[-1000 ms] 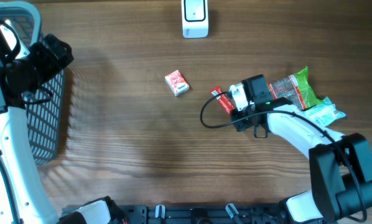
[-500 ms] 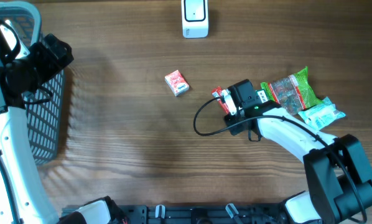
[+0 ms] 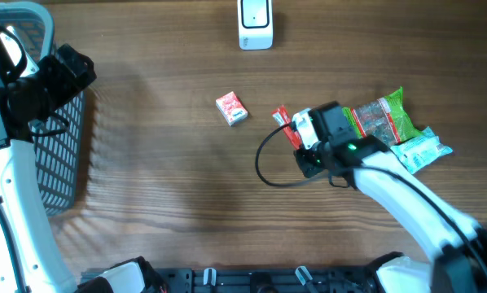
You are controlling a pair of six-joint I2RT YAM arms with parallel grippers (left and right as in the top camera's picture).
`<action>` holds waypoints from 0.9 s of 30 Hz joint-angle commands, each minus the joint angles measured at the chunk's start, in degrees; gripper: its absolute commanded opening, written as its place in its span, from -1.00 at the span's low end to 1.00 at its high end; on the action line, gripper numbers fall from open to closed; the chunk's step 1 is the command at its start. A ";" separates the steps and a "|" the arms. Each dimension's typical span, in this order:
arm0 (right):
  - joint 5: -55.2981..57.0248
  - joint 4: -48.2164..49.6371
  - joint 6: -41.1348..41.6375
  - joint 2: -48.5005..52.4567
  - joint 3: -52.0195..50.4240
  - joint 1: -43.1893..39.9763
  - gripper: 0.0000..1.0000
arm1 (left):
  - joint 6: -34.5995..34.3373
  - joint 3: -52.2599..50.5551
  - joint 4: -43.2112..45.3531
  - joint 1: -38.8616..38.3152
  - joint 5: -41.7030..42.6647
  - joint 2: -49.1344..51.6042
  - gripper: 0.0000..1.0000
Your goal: Scan the item barcode
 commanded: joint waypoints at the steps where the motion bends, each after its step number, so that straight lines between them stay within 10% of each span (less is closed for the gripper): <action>1: -6.95 -1.51 -1.09 -8.41 -0.07 0.02 -0.91 | 0.94 0.48 0.11 -0.20 0.68 -0.04 1.00; 11: -20.11 -5.51 -10.29 -20.31 1.79 0.02 -0.91 | 0.94 0.48 0.11 -0.20 0.68 -0.04 1.00; 27: -10.62 -18.78 -8.31 -11.58 21.31 0.04 -0.91 | 0.94 0.48 0.11 -0.20 0.68 -0.04 1.00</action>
